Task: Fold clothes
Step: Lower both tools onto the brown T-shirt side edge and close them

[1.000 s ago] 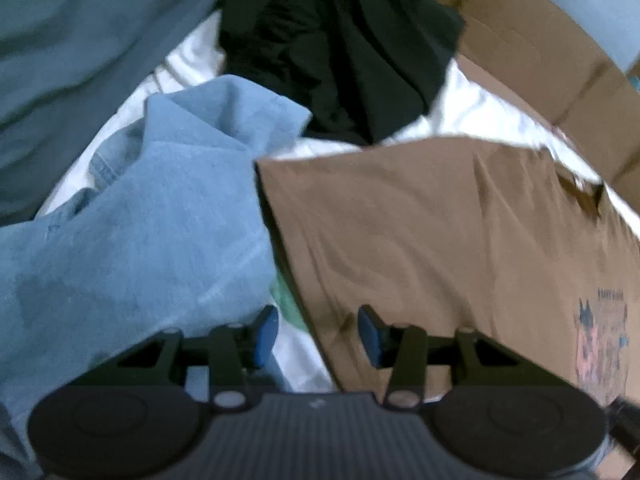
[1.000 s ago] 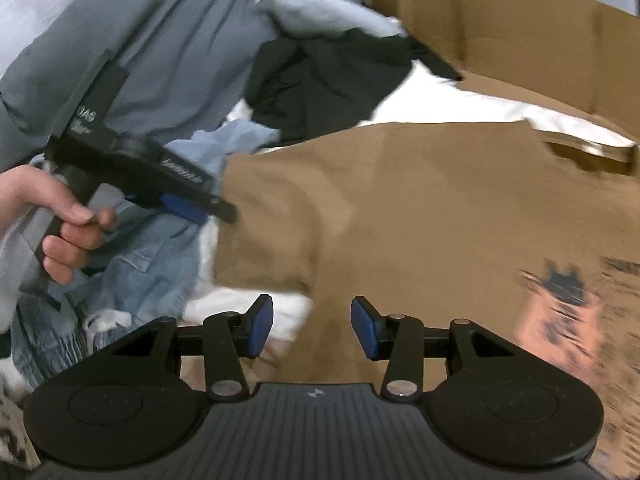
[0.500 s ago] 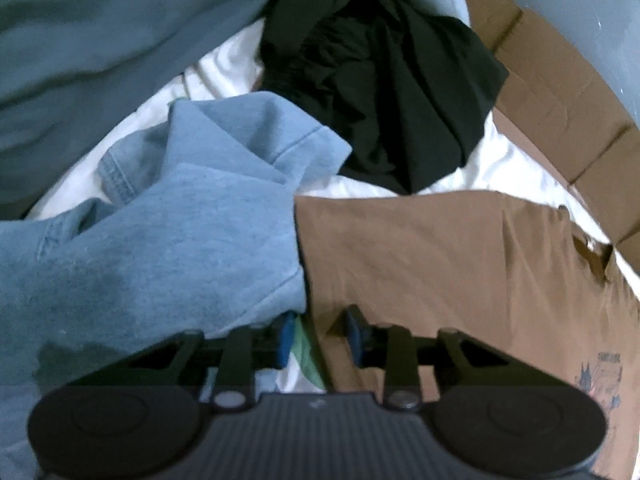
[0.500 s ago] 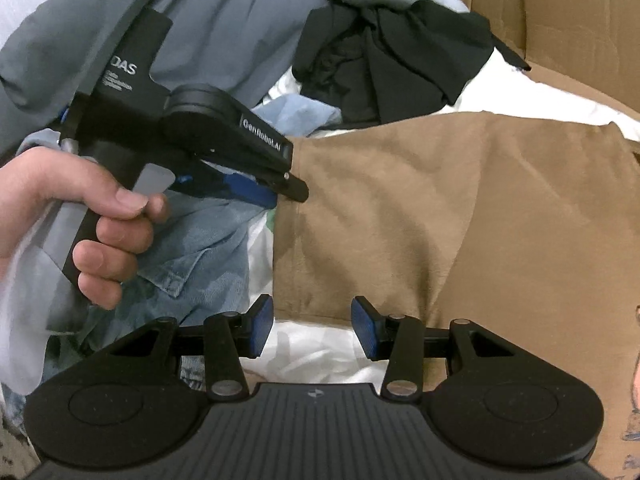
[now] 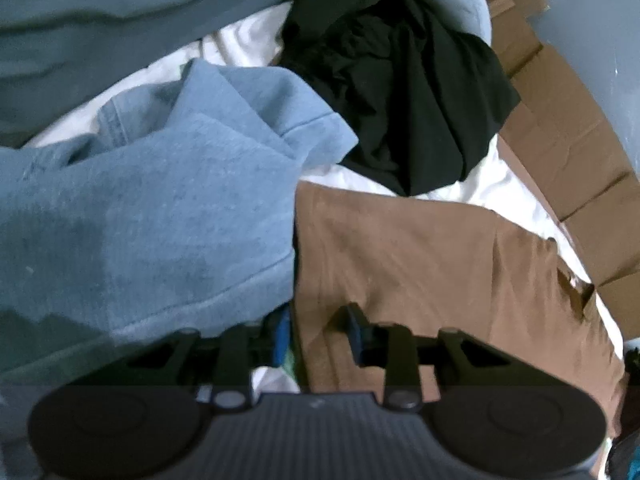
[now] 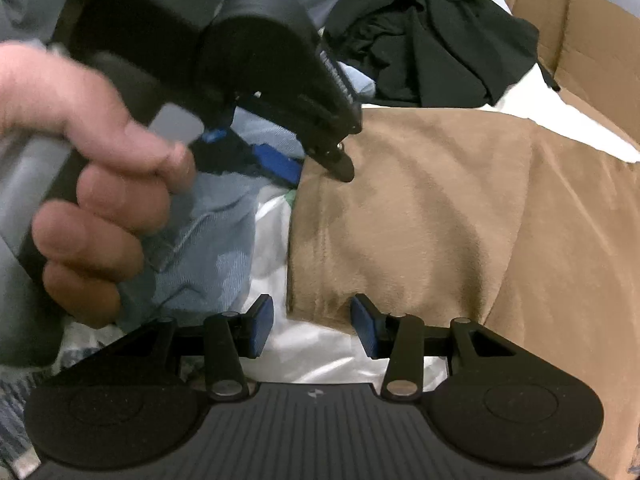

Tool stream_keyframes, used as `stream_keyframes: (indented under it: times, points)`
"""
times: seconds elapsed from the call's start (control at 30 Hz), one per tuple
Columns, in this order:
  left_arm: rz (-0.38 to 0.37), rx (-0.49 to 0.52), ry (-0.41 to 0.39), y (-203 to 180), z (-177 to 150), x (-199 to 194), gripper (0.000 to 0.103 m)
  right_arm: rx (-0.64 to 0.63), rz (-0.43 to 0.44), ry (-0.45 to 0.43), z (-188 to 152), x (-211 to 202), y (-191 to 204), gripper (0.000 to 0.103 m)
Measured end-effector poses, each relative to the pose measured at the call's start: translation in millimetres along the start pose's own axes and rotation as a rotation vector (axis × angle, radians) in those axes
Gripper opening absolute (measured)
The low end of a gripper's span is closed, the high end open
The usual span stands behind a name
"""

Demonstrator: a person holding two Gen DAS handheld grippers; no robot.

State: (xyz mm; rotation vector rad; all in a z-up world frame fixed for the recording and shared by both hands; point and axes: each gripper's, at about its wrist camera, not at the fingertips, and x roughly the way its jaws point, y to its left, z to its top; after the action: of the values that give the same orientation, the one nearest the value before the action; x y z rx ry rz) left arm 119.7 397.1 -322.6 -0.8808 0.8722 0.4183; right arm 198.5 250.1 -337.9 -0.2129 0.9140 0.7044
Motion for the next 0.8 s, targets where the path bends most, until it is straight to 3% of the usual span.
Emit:
stream_keyframes:
  times: [0.07, 0.2, 0.27, 0.43, 0.6, 0.67, 0.7, 0.8]
  points:
    - [-0.007, -0.008, 0.005, 0.8, 1.9, -0.2, 0.025, -0.001, -0.002, 0.001, 0.4, 0.6, 1.0, 0.039]
    - [-0.022, -0.026, 0.0, 3.7, 4.5, -6.0, 0.007, 0.008, 0.02, 0.006, 3.9, -2.4, 1.8, 0.011]
    - [-0.041, -0.023, -0.014, 2.2, 6.2, -13.8, 0.004, 0.02, 0.03, 0.005, 6.4, -5.8, 1.2, 0.007]
    - [-0.07, 0.045, -0.06, -14.7, 12.4, -34.7, 0.004, 0.065, 0.061, -0.02, 15.1, -14.5, -2.2, 0.004]
    - [-0.012, 0.107, -0.087, -18.9, 24.6, -36.3, 0.004, 0.127, 0.101, -0.042, 25.8, -20.0, -3.9, 0.003]
    - [0.022, 0.138, -0.045, -16.3, 26.8, -26.7, 0.006, 0.156, 0.111, -0.027, 29.0, -12.8, -7.1, 0.004]
    - [0.045, 0.139, -0.025, -13.7, 28.3, -21.3, 0.01, 0.169, 0.113, -0.012, 28.3, -7.3, -8.2, 0.004]
    - [0.07, 0.103, -0.036, -3.8, 31.6, -24.9, 0.009, 0.185, 0.113, 0.018, 21.8, 5.8, -10.6, 0.003]
